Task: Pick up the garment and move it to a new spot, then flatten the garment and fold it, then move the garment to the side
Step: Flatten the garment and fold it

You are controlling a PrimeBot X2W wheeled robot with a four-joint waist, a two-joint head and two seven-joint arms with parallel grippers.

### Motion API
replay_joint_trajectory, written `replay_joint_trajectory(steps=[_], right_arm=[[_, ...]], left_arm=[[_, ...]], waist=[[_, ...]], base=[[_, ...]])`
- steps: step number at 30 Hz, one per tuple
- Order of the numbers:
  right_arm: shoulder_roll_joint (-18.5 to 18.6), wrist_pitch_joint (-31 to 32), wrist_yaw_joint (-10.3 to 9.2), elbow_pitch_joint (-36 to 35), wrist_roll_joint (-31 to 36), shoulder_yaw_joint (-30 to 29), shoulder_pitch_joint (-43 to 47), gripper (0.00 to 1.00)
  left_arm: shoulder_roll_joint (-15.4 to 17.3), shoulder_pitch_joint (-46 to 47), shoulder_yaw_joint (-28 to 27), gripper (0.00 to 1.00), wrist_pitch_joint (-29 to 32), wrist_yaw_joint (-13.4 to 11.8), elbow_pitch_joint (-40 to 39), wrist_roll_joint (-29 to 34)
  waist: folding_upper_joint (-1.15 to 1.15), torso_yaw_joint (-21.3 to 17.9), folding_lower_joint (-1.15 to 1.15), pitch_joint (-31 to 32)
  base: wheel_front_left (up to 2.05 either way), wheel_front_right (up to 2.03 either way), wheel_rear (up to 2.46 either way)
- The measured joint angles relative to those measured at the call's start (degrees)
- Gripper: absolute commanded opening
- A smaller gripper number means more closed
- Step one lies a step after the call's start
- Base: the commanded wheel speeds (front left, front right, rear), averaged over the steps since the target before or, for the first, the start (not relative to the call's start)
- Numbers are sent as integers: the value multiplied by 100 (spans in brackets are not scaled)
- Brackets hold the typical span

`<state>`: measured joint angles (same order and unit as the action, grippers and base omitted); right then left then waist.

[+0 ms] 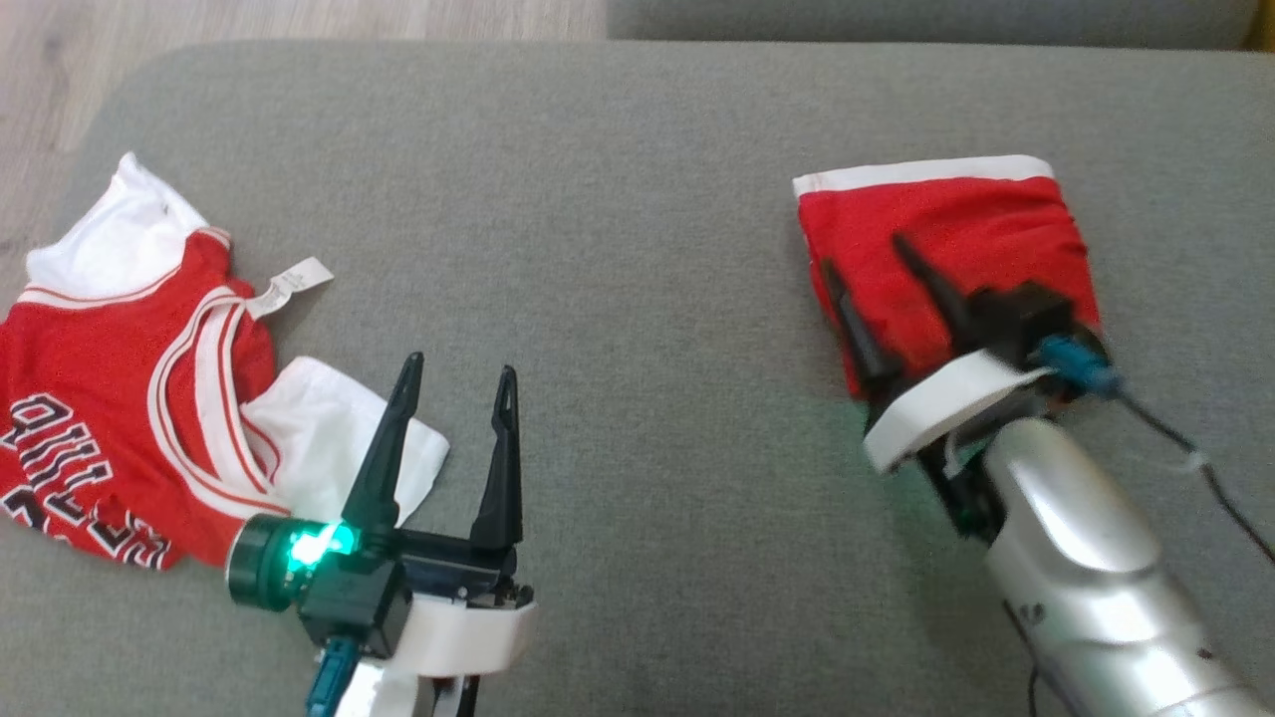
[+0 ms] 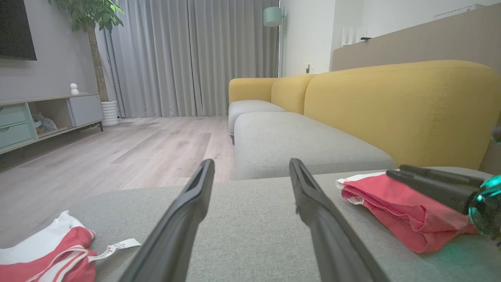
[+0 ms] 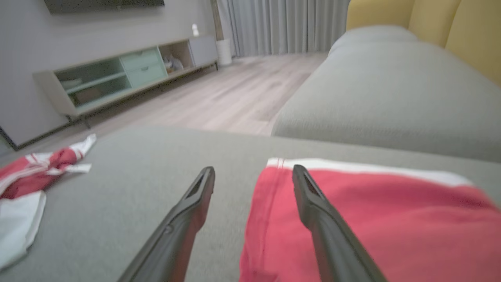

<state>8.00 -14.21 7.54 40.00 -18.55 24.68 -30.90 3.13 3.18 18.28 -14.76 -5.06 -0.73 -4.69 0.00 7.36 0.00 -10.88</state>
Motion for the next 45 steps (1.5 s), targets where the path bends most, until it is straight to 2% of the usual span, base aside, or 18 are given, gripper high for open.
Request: replay_joint_trajectory(steps=[4,5,12,16,21,22,23,26,29,39,42,45], right_arm=[[7,-18,0,-931,144,-771,363,100],[7,-18,0,-931,144,-771,363,100],[0,-18,-1,-2074,376,-1990,1985,100],[-5,-18,0,-2197,494,-2189,2544,100],[-7,-18,-1,-2209,512,-2141,3052,100],[-5,-18,0,-2207,513,-2087,3089,36],[-7,-18,0,-2205,513,-2034,3101,0],[5,-18,0,-2030,489,-1886,3020,0],[53,-16,0,-1525,445,-1627,2663,0],[322,23,0,744,396,-847,465,0],[288,53,0,1271,375,-539,350,0],[122,34,0,1411,222,-68,366,0]], left_arm=[[-1,-14,-38,100,1,-34,5,-37],[-1,-14,-38,100,1,-34,5,-37],[-2,-548,-278,100,1,-102,-51,-38],[-1,-851,-475,100,1,-149,-76,-40],[0,-1223,-560,100,3,-148,-75,-40],[0,-1260,-560,100,3,-147,-75,-40],[0,-1274,-557,100,4,-146,-75,-40],[1,-1272,-541,100,4,-146,-80,-81],[1,-1256,-489,100,4,-147,-102,-89],[2,-904,-116,100,4,-143,-31,-192],[2,-841,-60,100,4,-144,4,-191],[1,-810,-63,100,4,-149,10,-190]], waist=[[0,-80,0,153],[0,-80,0,153],[0,-320,-1,578],[0,-439,-1,798],[0,-531,-1,1027],[0,-533,-2,1050],[0,-520,-2,1059],[0,-434,-1,1048],[0,-311,0,989],[0,248,1,548],[0,408,1,433],[0,482,1,329]], base=[[0,0,0],[0,0,0],[0,0,0],[0,0,0],[0,0,0],[0,0,0],[0,0,0],[0,0,0],[0,0,0],[0,0,0],[0,0,0],[0,0,0]])
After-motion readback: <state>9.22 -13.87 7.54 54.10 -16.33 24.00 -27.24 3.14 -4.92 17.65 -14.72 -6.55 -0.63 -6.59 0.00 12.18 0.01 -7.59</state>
